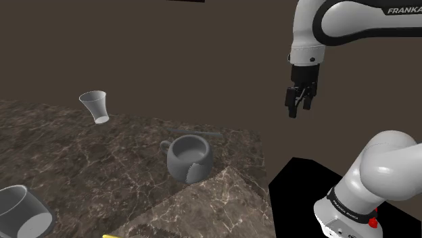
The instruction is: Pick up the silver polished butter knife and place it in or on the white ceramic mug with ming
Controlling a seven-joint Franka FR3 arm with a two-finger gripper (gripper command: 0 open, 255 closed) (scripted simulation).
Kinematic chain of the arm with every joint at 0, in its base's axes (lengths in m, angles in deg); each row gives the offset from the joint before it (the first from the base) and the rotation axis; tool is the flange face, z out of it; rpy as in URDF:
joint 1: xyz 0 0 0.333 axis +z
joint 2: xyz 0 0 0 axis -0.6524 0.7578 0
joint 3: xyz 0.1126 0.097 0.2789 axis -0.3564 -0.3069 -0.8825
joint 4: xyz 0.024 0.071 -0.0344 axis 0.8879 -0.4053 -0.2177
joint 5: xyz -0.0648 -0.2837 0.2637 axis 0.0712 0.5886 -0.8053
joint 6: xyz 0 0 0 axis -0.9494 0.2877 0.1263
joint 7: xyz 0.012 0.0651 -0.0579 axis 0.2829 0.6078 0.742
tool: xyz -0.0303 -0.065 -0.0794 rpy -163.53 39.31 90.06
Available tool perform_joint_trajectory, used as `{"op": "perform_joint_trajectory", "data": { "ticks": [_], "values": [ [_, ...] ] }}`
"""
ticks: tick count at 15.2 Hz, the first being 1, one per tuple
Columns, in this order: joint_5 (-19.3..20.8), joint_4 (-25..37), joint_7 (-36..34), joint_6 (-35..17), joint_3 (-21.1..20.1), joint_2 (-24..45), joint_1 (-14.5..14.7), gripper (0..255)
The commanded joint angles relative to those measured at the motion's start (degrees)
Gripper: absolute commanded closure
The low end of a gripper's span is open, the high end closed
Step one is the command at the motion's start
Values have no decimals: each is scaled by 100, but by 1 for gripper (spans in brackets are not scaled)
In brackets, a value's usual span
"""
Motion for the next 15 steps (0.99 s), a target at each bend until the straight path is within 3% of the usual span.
{"op": "perform_joint_trajectory", "data": {
  "ticks": [1, 15],
  "values": [
    [0, 0, 0, 0, 0, 0, 0, 0],
    [348, 1272, 1170, -1952, -322, 2916, 486, 0]
  ]
}}
